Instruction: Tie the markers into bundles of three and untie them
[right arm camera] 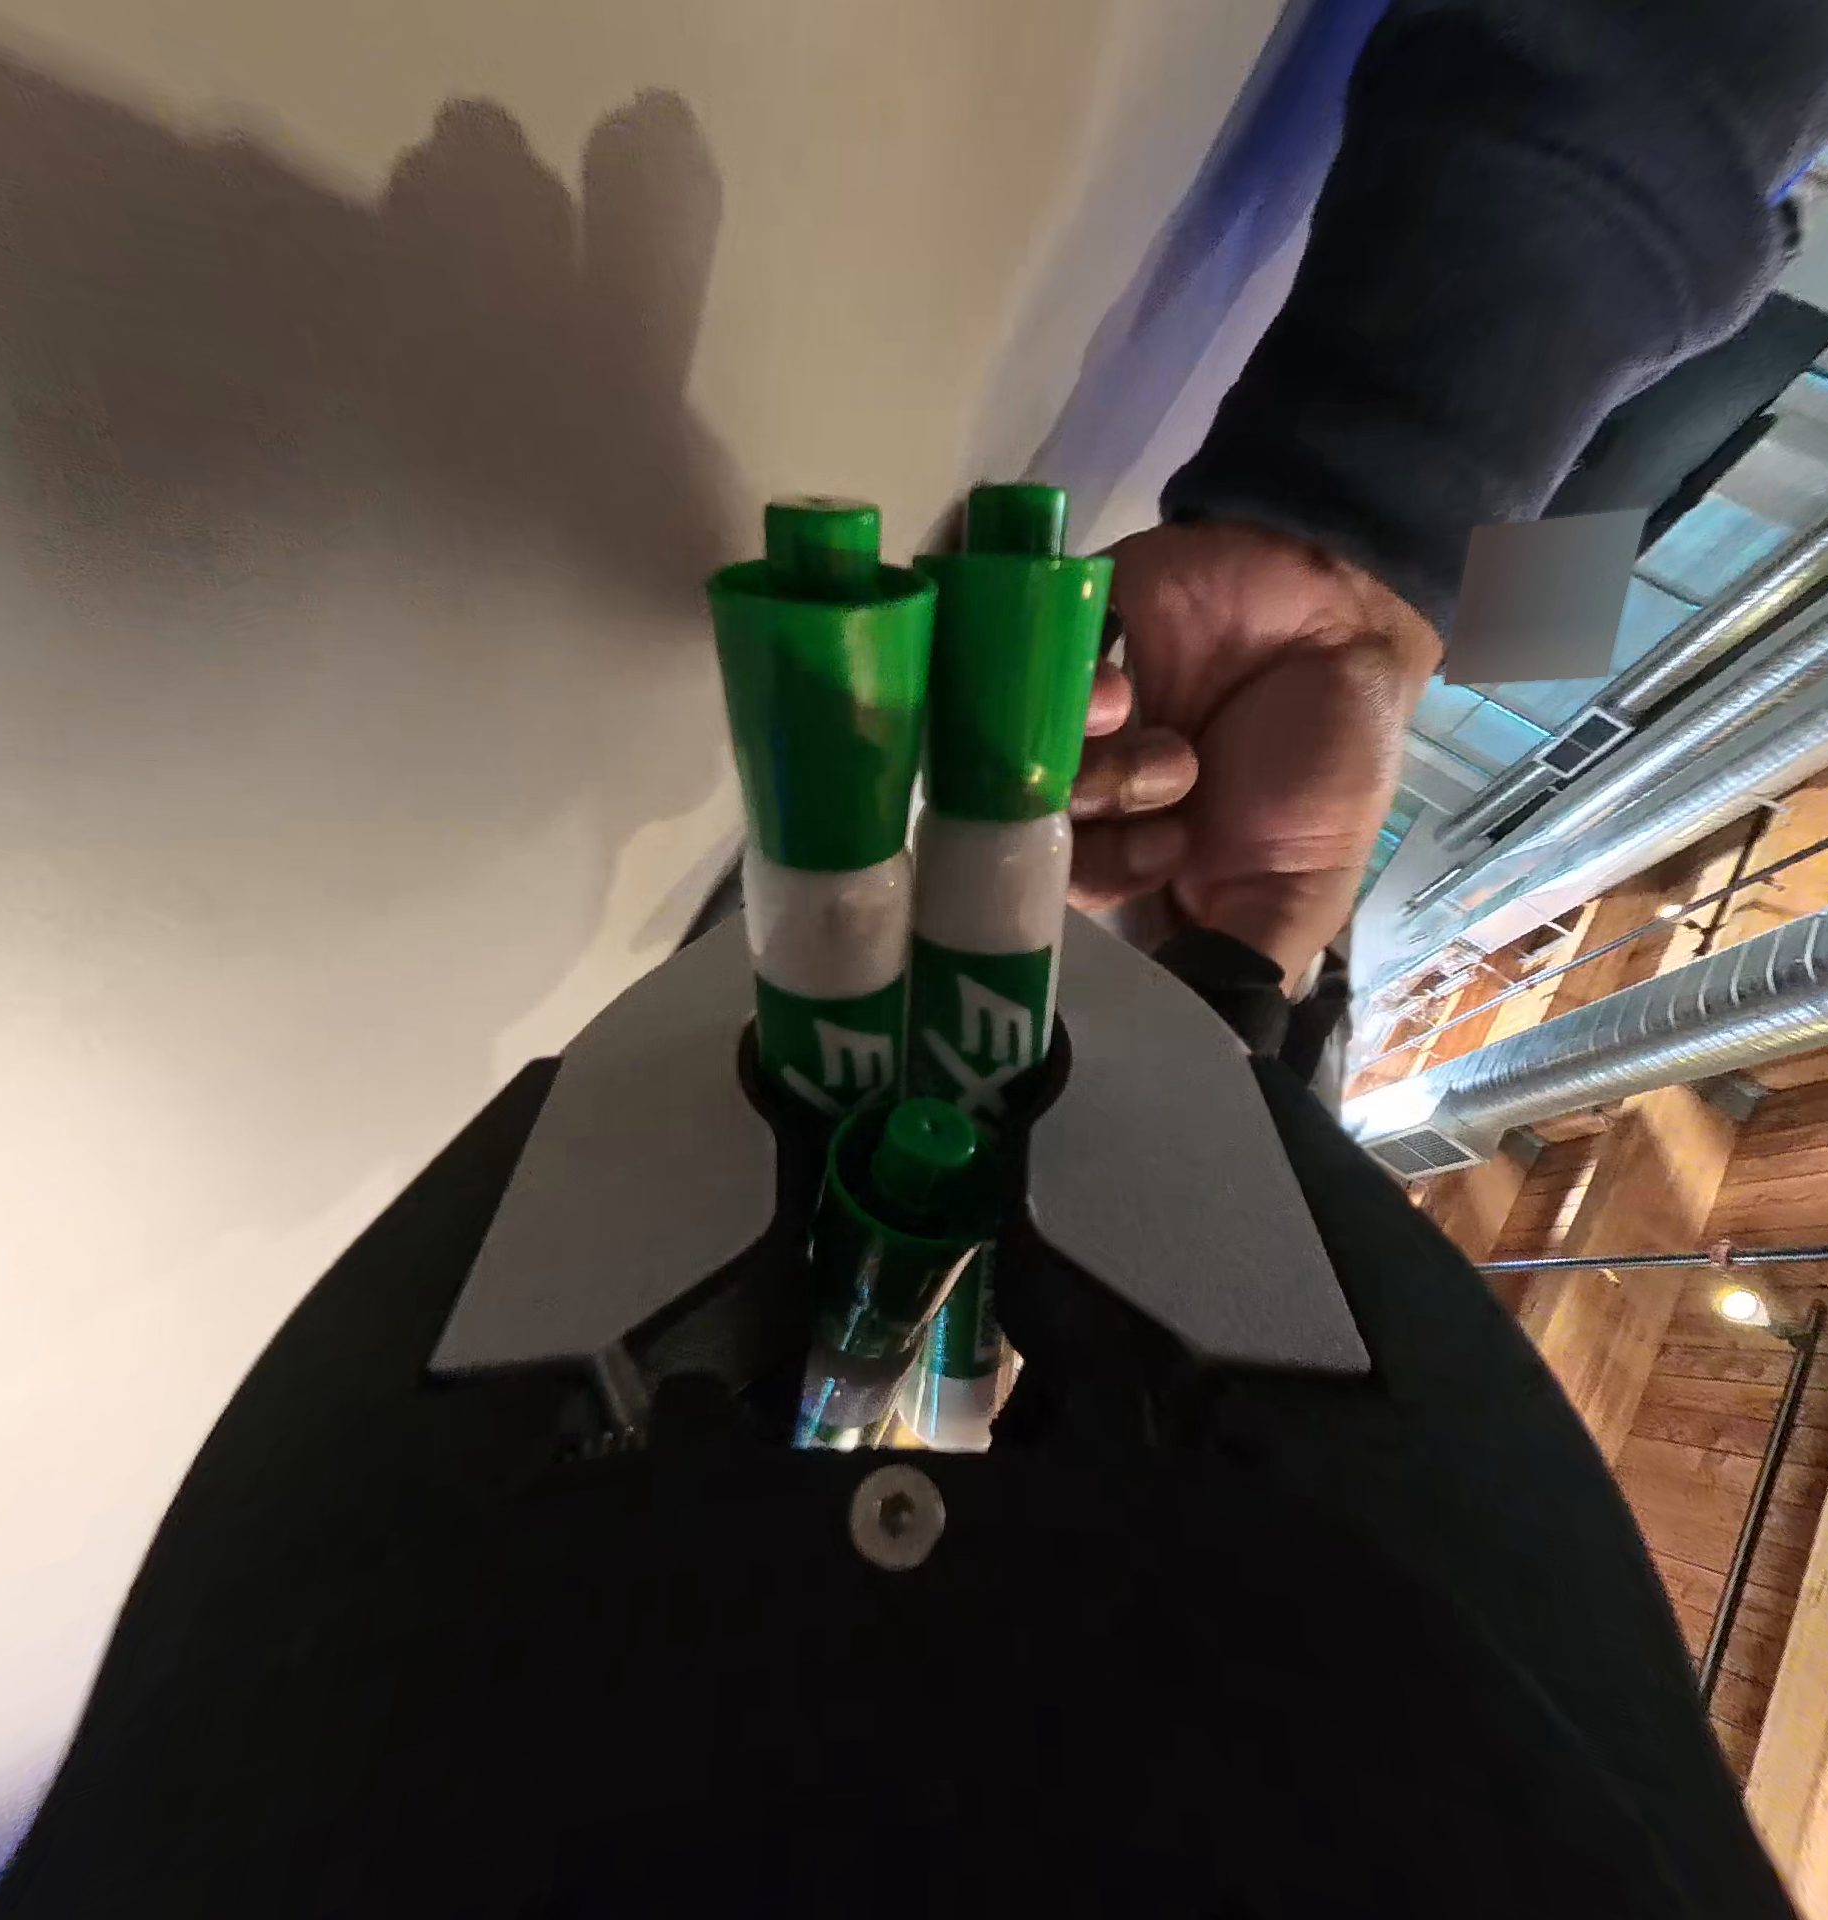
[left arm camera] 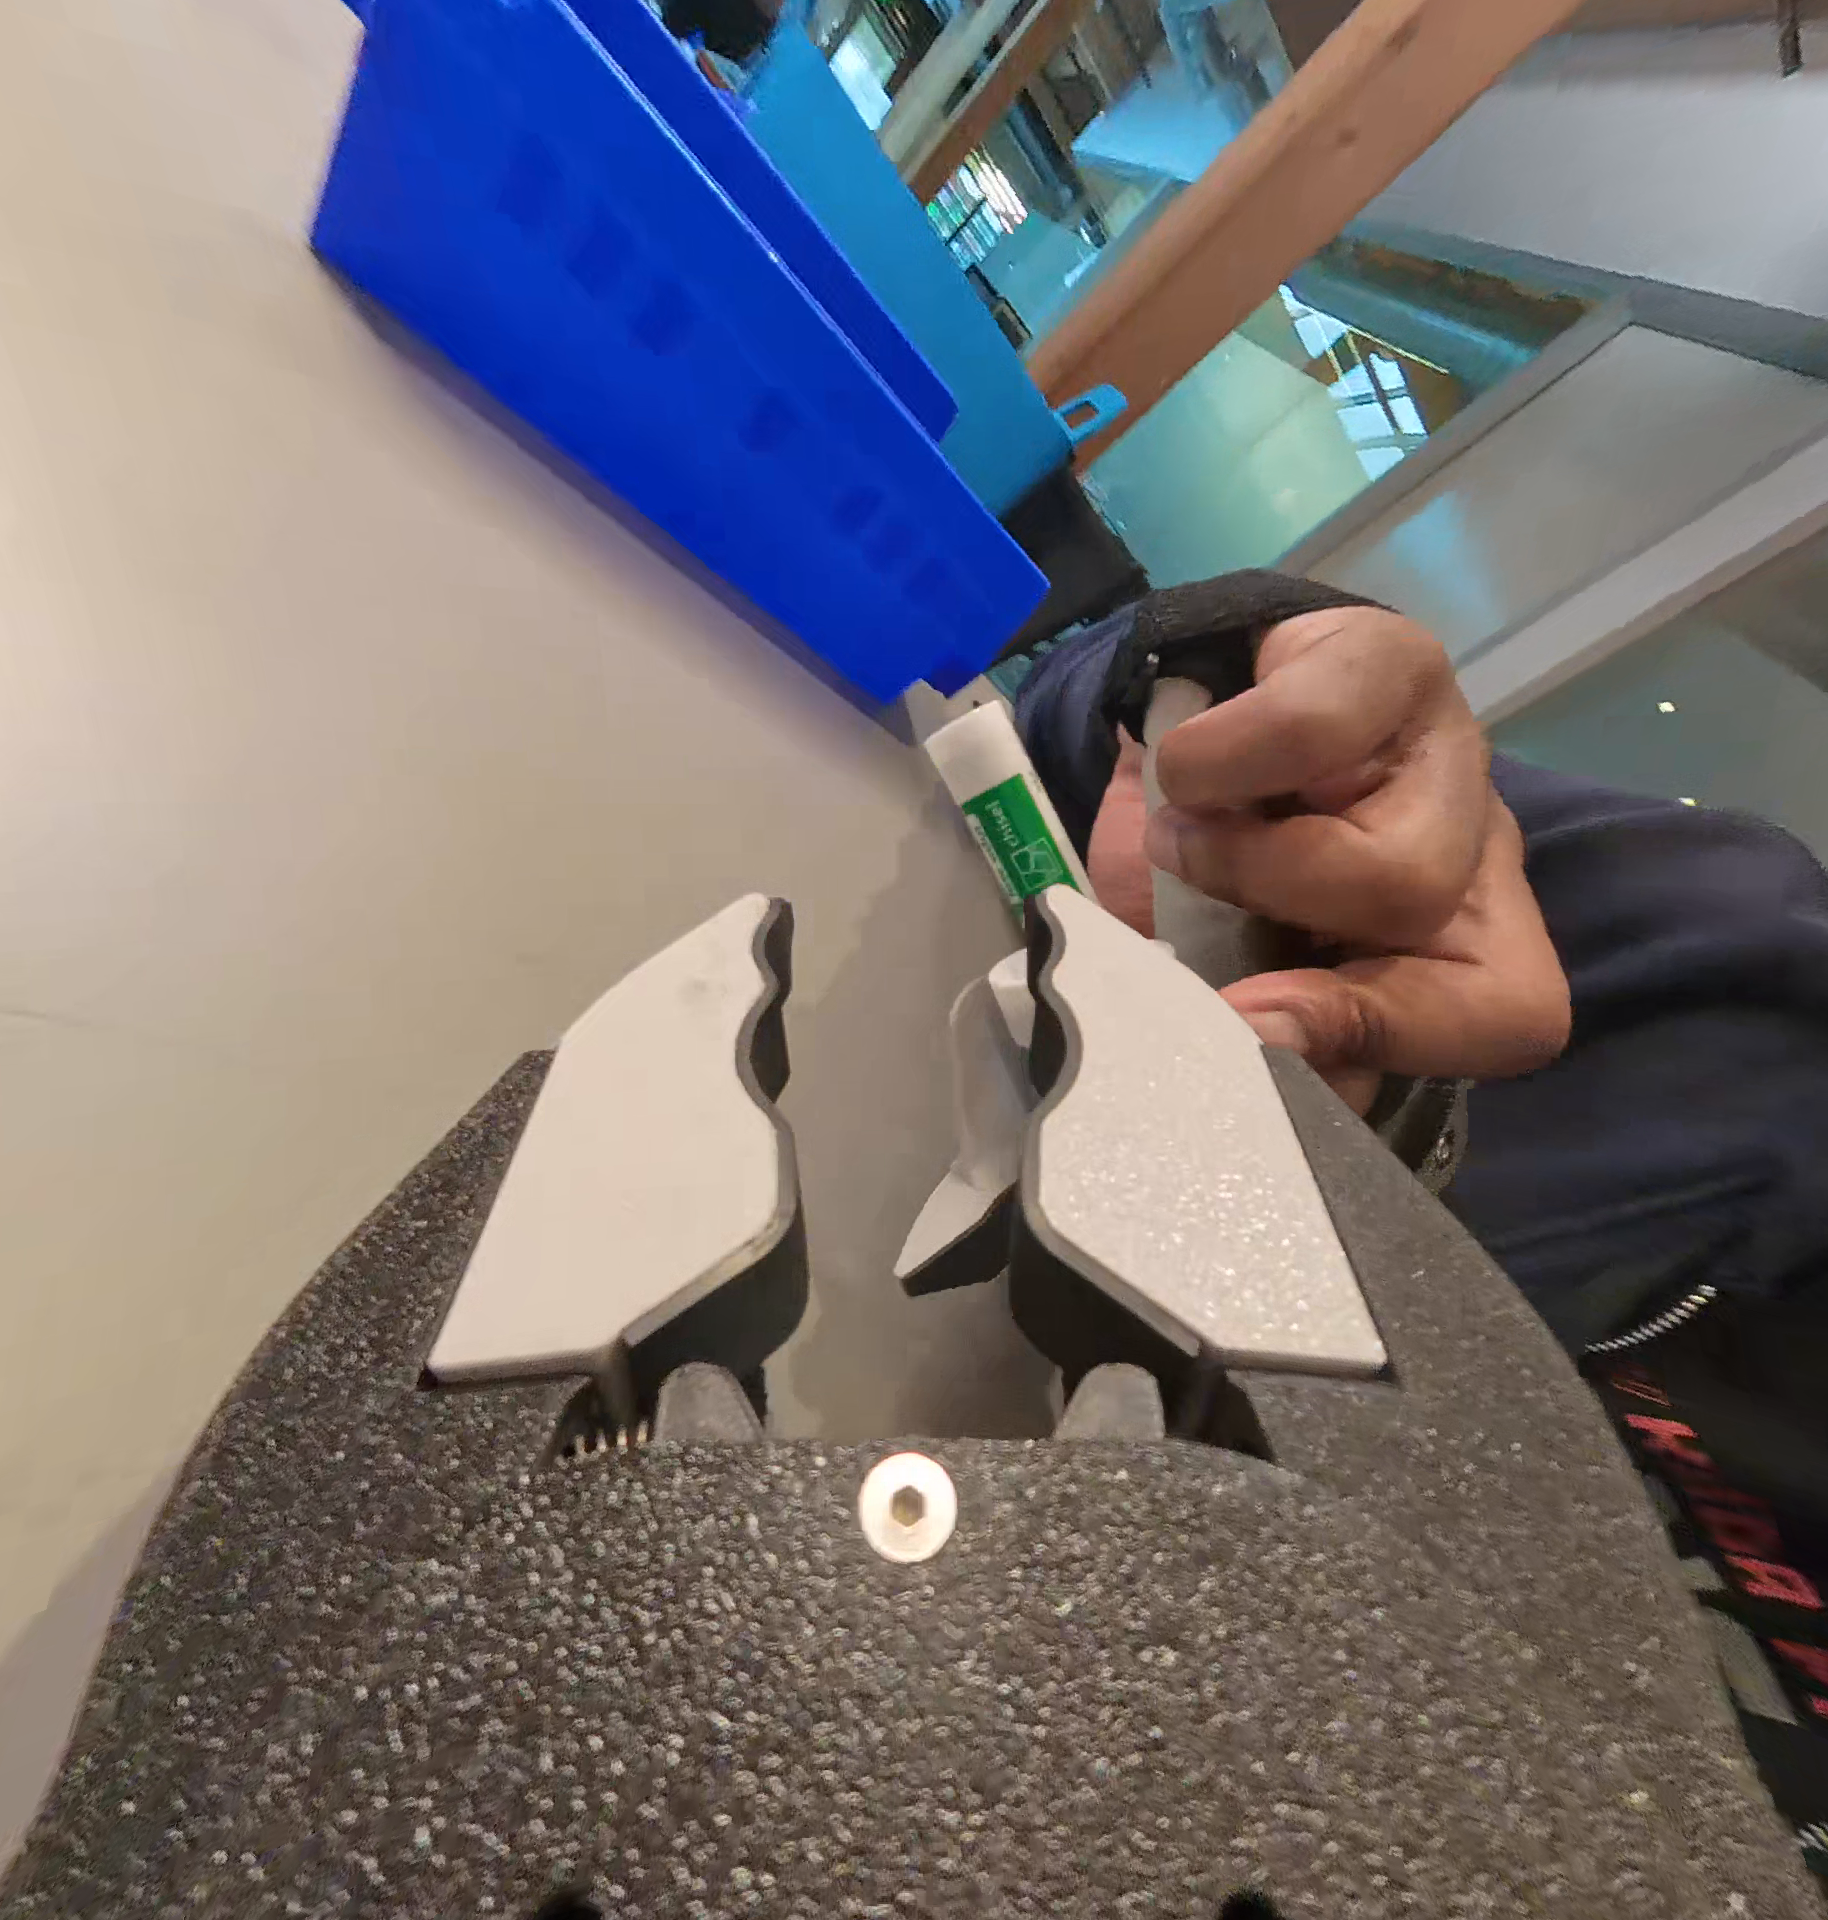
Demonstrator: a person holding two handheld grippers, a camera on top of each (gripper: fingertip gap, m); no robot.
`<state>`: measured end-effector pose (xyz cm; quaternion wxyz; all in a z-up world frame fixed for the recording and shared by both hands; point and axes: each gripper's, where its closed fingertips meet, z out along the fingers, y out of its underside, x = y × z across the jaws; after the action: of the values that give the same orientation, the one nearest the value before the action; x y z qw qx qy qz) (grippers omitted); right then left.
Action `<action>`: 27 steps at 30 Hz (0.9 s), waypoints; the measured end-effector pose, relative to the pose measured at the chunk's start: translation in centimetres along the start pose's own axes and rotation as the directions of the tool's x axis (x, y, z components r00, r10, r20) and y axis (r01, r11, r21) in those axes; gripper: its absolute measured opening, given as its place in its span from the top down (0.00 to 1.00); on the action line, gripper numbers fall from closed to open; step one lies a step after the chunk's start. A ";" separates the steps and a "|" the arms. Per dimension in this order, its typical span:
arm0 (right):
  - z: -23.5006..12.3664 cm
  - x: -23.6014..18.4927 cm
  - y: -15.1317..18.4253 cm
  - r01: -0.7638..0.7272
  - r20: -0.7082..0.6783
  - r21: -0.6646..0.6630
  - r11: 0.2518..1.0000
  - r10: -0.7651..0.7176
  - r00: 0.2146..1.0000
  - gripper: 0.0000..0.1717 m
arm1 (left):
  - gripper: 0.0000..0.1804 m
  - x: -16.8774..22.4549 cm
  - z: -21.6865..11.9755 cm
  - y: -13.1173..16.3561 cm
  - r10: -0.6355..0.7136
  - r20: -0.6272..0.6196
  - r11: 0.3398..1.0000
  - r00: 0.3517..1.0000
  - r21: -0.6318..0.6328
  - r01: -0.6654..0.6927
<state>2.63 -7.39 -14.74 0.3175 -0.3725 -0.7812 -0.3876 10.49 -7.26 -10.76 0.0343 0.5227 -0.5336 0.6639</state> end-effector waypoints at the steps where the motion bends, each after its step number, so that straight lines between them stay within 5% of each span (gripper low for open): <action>1: 0.0 0.2 -0.2 -0.008 -0.016 0.010 1.000 0.009 1.000 0.76 | 0.76 0.2 0.3 0.2 -0.021 -0.015 1.000 1.000 -0.009 0.021; 17: 1.0 -0.3 -2.7 -0.030 -0.038 0.113 0.993 0.034 0.999 0.76 | 0.75 0.6 3.0 2.7 -0.205 -0.076 0.965 0.976 -0.184 0.189; 27: 1.5 -0.7 -3.0 -0.025 -0.030 0.110 0.994 0.029 0.999 0.77 | 0.89 1.0 2.6 2.3 -0.163 -0.104 0.979 0.981 -0.142 0.148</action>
<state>0.18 -7.67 -17.17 0.3550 -0.3588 -0.7911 -0.3454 10.39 -10.68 -11.90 0.1516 0.5203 -0.5313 0.6512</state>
